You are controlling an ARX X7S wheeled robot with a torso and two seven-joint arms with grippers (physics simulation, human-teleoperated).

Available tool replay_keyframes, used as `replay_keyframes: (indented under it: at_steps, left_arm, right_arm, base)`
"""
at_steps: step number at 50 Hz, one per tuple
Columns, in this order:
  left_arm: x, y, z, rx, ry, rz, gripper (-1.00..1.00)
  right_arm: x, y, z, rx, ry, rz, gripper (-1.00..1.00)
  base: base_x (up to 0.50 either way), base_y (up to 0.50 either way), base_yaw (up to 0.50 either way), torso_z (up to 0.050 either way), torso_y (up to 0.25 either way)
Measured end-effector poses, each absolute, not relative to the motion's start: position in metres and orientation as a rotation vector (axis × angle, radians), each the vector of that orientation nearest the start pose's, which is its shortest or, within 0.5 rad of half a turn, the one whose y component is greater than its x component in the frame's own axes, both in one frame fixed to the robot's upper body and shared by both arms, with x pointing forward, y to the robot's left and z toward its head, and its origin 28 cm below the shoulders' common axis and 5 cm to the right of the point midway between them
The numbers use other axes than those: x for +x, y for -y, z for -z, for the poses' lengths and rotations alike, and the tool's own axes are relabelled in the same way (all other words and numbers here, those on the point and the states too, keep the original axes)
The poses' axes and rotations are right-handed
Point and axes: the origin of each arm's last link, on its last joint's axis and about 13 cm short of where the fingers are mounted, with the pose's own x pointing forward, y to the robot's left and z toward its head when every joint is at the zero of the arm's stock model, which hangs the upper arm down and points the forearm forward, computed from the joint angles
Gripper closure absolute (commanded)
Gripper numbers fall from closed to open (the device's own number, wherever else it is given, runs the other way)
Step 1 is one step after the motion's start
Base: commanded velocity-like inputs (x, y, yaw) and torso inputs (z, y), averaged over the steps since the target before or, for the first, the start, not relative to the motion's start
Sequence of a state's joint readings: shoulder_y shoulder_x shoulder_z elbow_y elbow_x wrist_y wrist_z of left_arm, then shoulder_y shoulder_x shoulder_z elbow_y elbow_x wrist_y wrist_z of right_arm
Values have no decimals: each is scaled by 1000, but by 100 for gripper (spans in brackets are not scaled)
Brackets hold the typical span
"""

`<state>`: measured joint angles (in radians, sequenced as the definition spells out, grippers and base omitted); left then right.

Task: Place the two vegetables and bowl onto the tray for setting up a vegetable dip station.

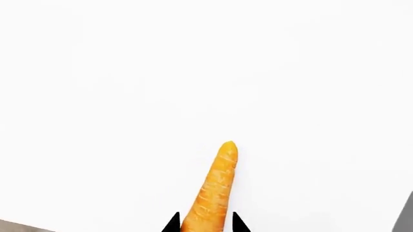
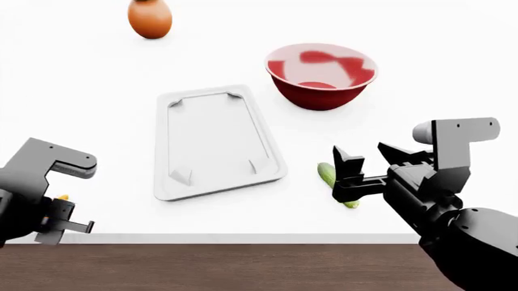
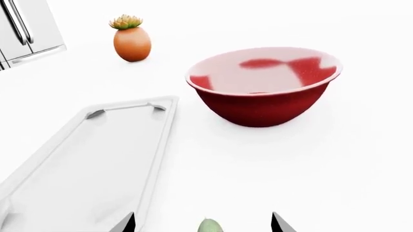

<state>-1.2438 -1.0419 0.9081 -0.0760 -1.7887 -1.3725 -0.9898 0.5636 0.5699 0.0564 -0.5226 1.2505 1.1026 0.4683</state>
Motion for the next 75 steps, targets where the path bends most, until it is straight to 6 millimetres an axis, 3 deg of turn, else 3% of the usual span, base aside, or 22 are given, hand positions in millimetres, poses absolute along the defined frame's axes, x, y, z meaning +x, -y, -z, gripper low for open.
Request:
replay_keyframes:
  at_steps: [25, 47, 54, 60, 68, 75]
  left_arm:
    - [246, -345, -231, 384, -890, -308, 100]
    - [247, -329, -298, 284, -558, -190, 100]
    - [245, -324, -312, 277, -501, -154, 100]
    - [242, -323, -320, 279, -471, -141, 100]
    - [246, -328, -321, 282, -454, -136, 100]
    - [248, -332, -319, 287, -451, -137, 100]
  right_arm:
    - [229, 150, -203, 129, -168, -264, -100]
    - [229, 151, -209, 120, -168, -256, -100]
    - [225, 150, -219, 79, -236, -255, -100]
    - [218, 145, -240, 32, -340, -321, -100]
    - [208, 145, -267, 3, -460, -390, -100]
    - [210, 150, -277, -8, -548, -384, -100]
  base:
    - [0, 0, 0, 0, 0]
    - [0, 0, 0, 0, 0]
    - [0, 0, 0, 0, 0]
    - [0, 0, 0, 0, 0]
    - [0, 0, 0, 0, 0]
    - [0, 0, 0, 0, 0]
